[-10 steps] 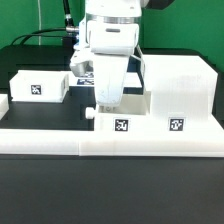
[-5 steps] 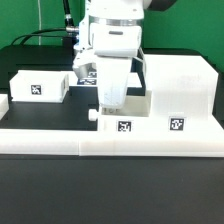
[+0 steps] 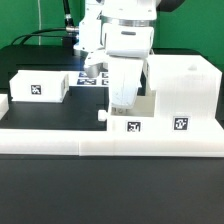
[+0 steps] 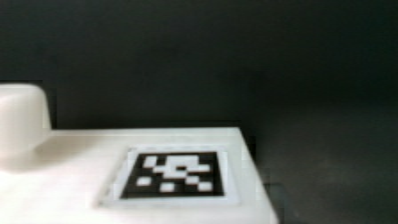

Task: Assemble drawer

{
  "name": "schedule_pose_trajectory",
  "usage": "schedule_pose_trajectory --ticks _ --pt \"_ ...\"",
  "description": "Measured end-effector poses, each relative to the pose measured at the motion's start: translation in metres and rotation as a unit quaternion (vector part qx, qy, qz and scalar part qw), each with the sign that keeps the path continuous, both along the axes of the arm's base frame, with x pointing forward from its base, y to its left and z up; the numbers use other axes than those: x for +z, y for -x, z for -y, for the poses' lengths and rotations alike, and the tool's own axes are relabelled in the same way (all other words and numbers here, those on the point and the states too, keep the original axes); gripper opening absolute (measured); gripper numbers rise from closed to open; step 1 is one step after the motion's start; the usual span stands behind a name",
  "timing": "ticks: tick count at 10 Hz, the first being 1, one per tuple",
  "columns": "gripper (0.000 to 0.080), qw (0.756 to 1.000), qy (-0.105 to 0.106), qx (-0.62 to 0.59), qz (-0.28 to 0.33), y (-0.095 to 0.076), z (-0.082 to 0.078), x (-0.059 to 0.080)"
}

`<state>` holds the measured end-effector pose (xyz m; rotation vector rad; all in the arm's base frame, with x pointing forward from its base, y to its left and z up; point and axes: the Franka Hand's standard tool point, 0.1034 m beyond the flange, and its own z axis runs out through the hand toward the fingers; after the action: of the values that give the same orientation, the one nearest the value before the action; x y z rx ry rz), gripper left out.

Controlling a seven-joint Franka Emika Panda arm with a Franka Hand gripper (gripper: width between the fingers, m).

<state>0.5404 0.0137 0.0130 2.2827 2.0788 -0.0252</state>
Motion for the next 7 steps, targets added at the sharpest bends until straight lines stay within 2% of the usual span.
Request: schedule_pose_trajectory --ticks 4,6,7 --pt "0.0042 1.0 -0.001 0.004 0.011 0.0006 0.001 -0.0012" --pt "0.0042 0.999 0.017 0.028 -0.002 -0.0032 0.0023 -0.001" --pt "0.0042 0.999 0.036 0.036 -0.01 -0.0049 0.005 0.0006"
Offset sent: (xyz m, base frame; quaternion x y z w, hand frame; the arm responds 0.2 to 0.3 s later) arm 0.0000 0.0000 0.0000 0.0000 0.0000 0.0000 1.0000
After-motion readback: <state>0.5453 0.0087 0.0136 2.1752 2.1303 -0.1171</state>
